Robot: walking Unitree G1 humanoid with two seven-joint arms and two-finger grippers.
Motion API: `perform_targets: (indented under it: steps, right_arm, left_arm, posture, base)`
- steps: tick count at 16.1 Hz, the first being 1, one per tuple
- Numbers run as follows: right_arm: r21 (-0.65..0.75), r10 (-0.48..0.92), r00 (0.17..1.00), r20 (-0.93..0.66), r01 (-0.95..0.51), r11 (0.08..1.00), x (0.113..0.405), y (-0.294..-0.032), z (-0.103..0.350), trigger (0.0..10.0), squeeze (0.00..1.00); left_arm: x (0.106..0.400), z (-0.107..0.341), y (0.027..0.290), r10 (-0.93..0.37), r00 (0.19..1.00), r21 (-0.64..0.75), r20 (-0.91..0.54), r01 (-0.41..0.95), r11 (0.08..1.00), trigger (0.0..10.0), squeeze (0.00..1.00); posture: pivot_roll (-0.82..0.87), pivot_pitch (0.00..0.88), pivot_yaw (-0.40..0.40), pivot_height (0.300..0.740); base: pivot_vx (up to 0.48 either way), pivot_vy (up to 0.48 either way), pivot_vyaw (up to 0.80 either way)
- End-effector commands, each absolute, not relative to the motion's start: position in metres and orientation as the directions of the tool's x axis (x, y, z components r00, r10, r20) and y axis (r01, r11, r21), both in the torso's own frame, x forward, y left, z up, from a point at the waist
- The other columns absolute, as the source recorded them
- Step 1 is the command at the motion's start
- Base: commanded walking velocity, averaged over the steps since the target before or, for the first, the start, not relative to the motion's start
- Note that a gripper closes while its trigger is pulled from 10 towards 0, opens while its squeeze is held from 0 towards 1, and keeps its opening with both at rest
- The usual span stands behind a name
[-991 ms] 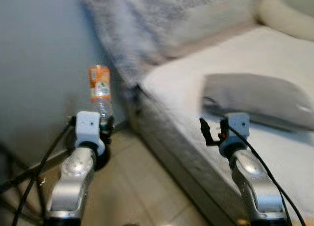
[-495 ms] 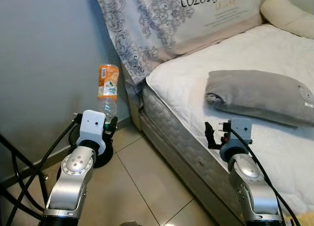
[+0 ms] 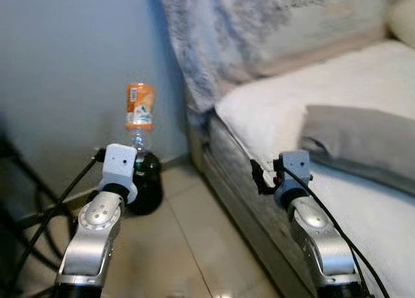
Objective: Clean up the room
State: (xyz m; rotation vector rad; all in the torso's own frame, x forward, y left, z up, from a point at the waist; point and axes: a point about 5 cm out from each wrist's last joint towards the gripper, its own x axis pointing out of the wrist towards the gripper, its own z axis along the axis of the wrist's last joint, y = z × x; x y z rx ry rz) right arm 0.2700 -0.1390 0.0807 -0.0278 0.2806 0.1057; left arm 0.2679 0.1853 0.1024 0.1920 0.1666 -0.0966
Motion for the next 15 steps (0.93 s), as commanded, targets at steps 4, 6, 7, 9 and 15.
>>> perform_targets:
  steps: [4,6,7,9,15]
  right_arm:
    - [-0.036,0.072,0.970,-0.233,-0.083,0.996,0.279,-0.149,0.089,10.0,0.00]
    - [-0.032,0.075,0.975,-0.209,-0.084,0.996,0.281,-0.150,0.092,10.0,0.00]
    - [-0.028,0.074,0.976,-0.205,-0.082,0.996,0.281,-0.151,0.092,10.0,0.00]
    - [-0.031,0.077,0.974,-0.211,-0.085,0.996,0.281,-0.149,0.090,10.0,0.00]
    - [-0.056,0.103,0.976,-0.194,-0.116,0.992,0.285,-0.144,0.092,10.0,0.00]
  left_arm:
    - [0.265,0.098,0.186,-0.076,0.980,0.166,-0.184,0.107,0.980,10.0,0.00]
    - [0.261,0.090,0.188,-0.064,0.976,0.164,-0.207,0.099,0.981,10.0,0.00]
    - [0.260,0.088,0.189,-0.063,0.976,0.164,-0.210,0.099,0.981,10.0,0.00]
    - [0.260,0.088,0.188,-0.065,0.975,0.164,-0.211,0.101,0.981,10.0,0.00]
    - [0.261,0.088,0.188,-0.059,0.977,0.162,-0.205,0.093,0.982,10.0,0.00]
  posture:
    - [-0.03,0.000,0.029,0.740]
    - [-0.03,0.000,0.022,0.740]
    - [-0.03,0.000,0.018,0.740]
    - [-0.02,0.000,0.013,0.740]
    - [-0.01,0.000,0.007,0.740]
  base:
    - [0.298,0.000,0.00]
    - [0.294,0.000,0.00]
    - [0.296,0.000,0.00]
    - [0.296,0.000,0.00]
    - [0.297,0.000,0.00]
